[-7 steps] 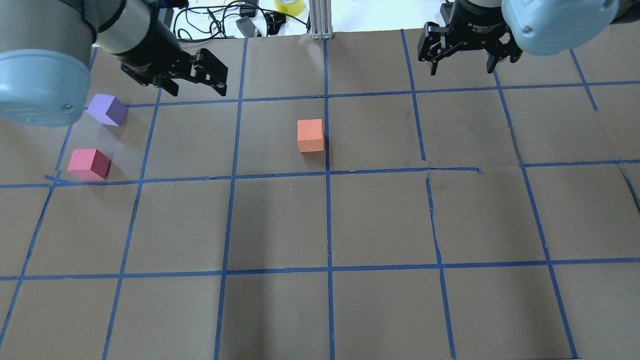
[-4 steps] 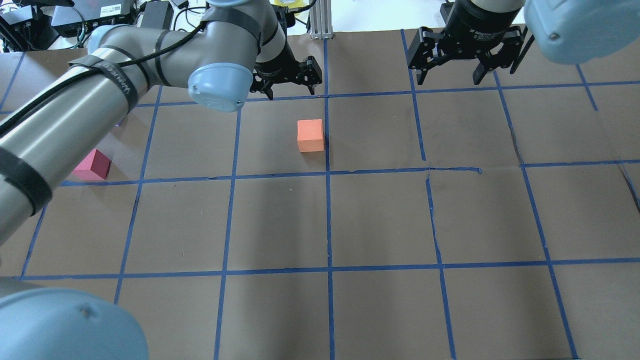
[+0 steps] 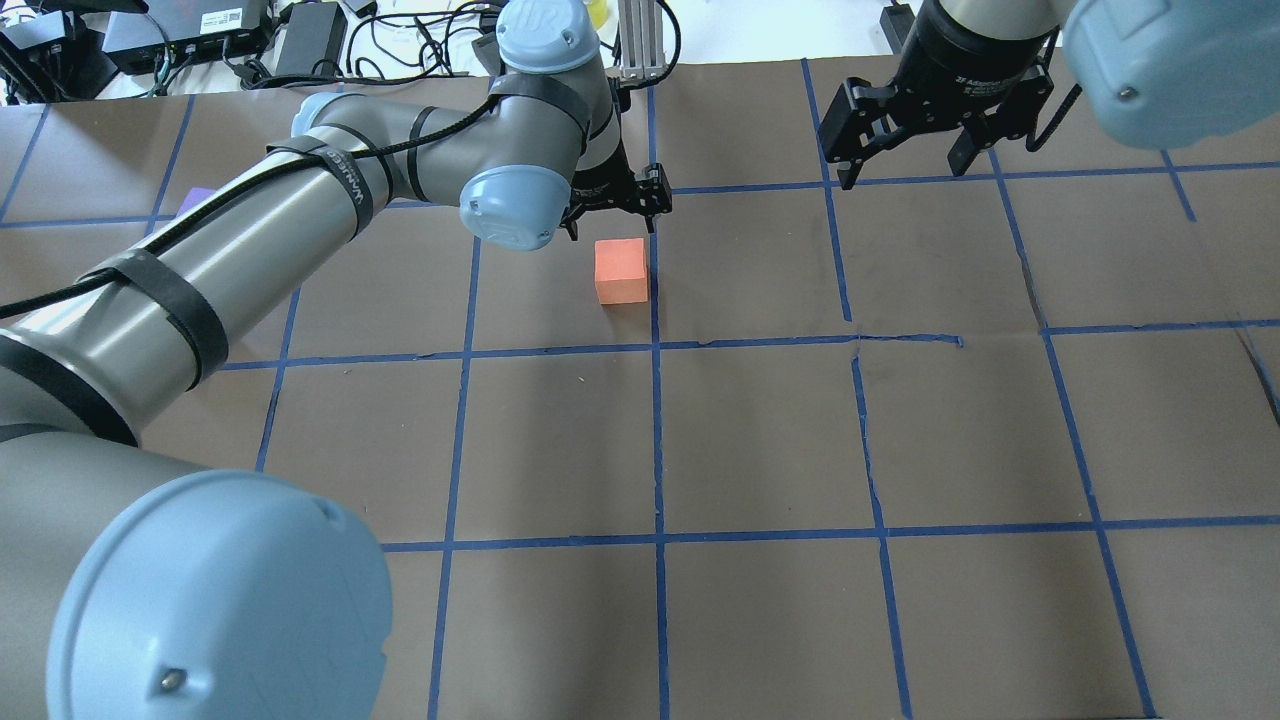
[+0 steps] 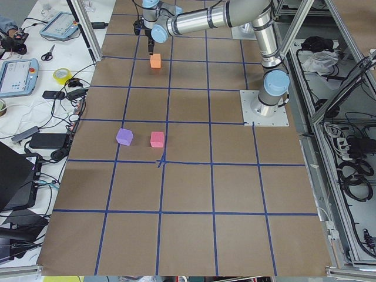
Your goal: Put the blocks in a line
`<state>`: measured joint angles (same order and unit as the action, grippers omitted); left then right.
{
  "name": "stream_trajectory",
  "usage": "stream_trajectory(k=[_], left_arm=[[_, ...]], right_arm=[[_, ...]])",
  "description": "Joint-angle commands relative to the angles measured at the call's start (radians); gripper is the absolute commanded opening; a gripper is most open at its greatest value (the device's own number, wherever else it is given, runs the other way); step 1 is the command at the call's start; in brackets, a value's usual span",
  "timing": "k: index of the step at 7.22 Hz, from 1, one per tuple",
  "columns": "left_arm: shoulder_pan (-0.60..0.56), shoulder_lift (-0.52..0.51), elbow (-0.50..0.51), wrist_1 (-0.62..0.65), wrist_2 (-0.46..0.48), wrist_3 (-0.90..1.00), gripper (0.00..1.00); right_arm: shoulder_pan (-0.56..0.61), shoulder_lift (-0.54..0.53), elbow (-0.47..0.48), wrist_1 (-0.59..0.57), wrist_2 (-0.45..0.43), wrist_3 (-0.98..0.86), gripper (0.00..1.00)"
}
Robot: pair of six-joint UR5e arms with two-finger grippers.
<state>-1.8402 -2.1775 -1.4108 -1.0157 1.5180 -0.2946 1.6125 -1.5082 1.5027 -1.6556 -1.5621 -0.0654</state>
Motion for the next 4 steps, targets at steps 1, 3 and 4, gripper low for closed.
stream_trajectory(k=[1,3,4], left_arm=[[-0.004,-0.039,-0.002,0.012,0.001,-0.009,1.00],[-0.004,-0.044,-0.007,0.012,0.004,-0.003,1.00],[-0.004,-0.057,-0.017,0.014,0.007,-0.026,1.00]], right_arm=[[0.000,-0.001,0.001,0.003,-0.047,0.027,1.00],[0.001,0.000,0.001,-0.012,-0.047,0.032,1.00],[0.006,0.002,0.001,-0.018,-0.032,0.039,1.00]])
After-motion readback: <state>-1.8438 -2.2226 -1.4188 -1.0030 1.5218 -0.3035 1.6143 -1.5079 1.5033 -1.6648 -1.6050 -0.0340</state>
